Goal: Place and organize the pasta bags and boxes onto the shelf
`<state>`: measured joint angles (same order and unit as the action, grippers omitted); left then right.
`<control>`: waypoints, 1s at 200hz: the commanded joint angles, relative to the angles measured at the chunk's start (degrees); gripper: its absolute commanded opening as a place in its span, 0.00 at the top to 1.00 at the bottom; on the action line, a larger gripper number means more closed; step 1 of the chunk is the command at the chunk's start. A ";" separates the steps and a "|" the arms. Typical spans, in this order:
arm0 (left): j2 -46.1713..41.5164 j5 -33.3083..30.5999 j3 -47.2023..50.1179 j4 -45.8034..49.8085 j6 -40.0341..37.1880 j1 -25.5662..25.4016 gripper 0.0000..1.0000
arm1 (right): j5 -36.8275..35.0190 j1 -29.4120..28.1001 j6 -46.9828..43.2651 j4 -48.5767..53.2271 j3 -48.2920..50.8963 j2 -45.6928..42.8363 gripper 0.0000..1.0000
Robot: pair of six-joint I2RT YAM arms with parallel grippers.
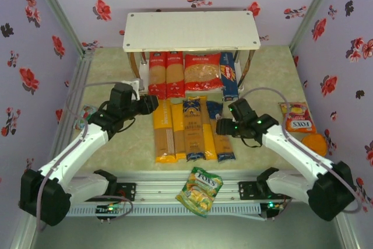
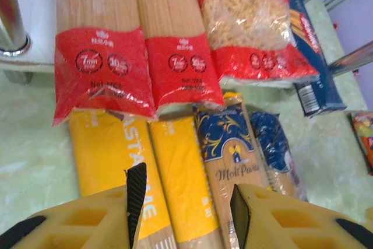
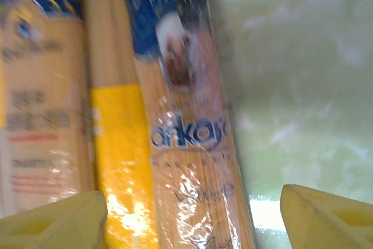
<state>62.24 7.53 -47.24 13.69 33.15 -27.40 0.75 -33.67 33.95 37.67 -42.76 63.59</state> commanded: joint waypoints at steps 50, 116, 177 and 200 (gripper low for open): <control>4.55 0.69 -3.32 -0.55 3.06 -0.22 0.54 | 5.03 -1.32 4.17 -4.47 1.38 11.34 0.17; 6.26 1.07 -2.37 -3.03 4.09 -0.04 0.54 | 5.37 -1.39 3.24 -3.55 0.05 19.13 0.14; 6.96 1.59 -1.98 -4.16 4.50 1.09 0.54 | 6.50 -1.35 3.05 -3.64 -0.29 23.40 0.36; 6.96 1.86 -1.89 -4.25 4.59 1.38 0.54 | 7.53 -1.40 3.31 -2.88 -0.37 22.37 0.58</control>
<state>68.79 8.19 -48.82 10.72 37.01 -26.65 4.86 -34.52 36.25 35.16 -43.44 84.77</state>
